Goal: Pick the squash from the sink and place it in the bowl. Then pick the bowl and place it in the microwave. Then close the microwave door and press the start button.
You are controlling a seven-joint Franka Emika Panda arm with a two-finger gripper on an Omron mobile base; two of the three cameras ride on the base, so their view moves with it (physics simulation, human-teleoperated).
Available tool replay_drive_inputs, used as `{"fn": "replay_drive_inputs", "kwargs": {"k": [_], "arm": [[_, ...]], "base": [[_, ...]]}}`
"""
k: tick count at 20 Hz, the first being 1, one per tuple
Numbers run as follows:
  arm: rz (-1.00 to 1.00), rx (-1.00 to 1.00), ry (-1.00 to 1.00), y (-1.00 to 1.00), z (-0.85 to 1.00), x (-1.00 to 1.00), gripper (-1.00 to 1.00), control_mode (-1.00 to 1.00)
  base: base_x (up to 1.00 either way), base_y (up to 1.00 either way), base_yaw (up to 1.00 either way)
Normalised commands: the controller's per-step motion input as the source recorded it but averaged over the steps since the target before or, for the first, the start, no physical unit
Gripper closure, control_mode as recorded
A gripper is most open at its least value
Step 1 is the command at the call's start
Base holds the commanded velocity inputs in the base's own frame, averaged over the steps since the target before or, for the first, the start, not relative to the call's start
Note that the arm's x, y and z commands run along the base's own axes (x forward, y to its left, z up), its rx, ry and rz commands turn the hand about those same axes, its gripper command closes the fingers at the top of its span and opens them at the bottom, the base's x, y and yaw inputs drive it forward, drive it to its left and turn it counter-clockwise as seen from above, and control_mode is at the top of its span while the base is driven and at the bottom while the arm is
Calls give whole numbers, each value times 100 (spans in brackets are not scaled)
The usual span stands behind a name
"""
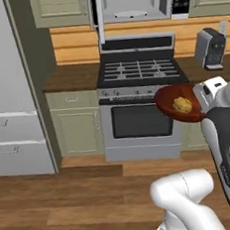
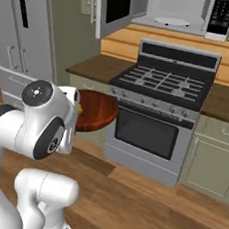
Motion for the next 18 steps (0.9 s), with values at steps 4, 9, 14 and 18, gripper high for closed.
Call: {"fn": "replay_drive_inputs", "kwargs": {"k": [4, 9, 14, 18], "arm": [[0, 0, 0, 0, 0, 0, 100, 100], [0, 0, 0, 0, 0, 0, 100, 100], [0, 0, 0, 0, 0, 0, 100, 100], [0, 0, 0, 0, 0, 0, 100, 100]], "base": [[100, -68, 33], [90, -63, 28], [72, -76, 21], [34, -67, 11]]}}
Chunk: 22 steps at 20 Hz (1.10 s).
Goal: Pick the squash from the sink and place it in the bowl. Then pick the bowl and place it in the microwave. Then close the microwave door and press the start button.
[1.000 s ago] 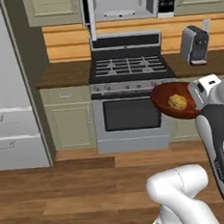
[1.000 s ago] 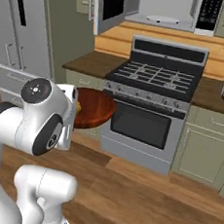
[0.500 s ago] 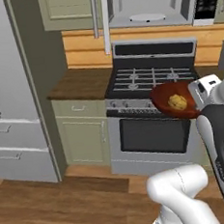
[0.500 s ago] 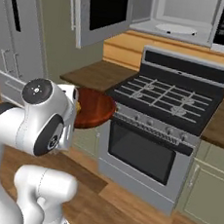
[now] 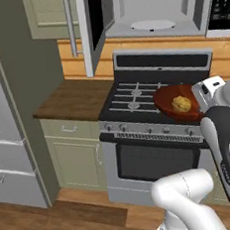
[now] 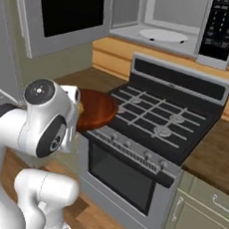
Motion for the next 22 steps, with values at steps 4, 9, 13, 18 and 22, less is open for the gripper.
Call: {"fn": "replay_drive_inputs", "kwargs": {"k": [4, 9, 13, 18, 22], "arm": [[0, 0, 0, 0, 0, 0, 100, 100], [0, 0, 0, 0, 0, 0, 100, 100], [0, 0, 0, 0, 0, 0, 100, 100], [0, 0, 0, 0, 0, 0, 100, 100], [0, 0, 0, 0, 0, 0, 100, 100]], "base": [[39, -24, 2], [56, -11, 1], [47, -30, 4], [37, -16, 3], [78, -10, 3]]}}
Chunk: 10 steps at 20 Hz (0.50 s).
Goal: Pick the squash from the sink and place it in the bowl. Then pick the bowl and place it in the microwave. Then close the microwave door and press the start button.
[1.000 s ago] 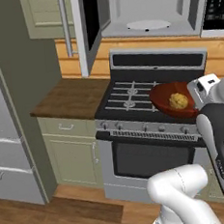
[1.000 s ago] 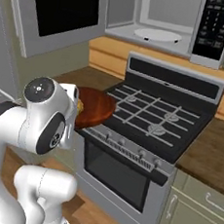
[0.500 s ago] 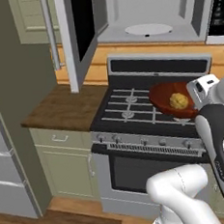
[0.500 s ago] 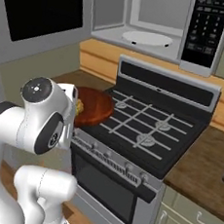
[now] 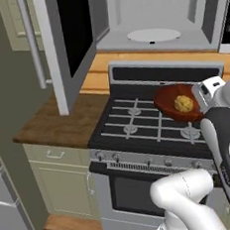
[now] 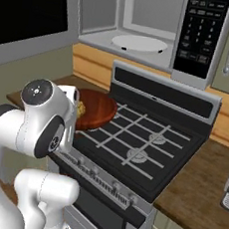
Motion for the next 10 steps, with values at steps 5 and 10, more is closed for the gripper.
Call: {"fn": "replay_drive_inputs", "kwargs": {"k": [5, 10], "arm": [[0, 0, 0, 0, 0, 0, 100, 100], [0, 0, -13, 15, 16, -15, 100, -100]], "base": [[48, -6, 2], [0, 1, 0]]}}
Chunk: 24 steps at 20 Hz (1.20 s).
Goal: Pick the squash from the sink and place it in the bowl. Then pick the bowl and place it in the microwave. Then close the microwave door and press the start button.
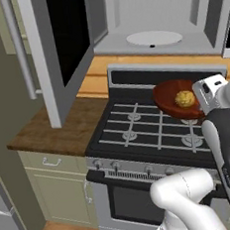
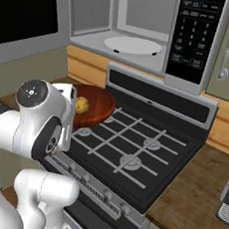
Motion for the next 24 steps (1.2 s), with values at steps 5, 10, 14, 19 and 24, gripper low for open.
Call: {"fn": "replay_drive_inputs", "kwargs": {"k": [5, 10, 14, 19, 24], "arm": [[0, -1, -14, 32, 54, -23, 100, -100], [0, 0, -4, 6, 69, -6, 100, -100], [0, 0, 0, 4, 75, -3, 100, -100], [0, 0, -9, 1, 56, -4, 100, -100], [0, 0, -8, 0, 38, 0, 100, -100]], "base": [[0, 0, 0], [0, 0, 0], [0, 0, 0], [0, 0, 0], [0, 0, 0]]}}
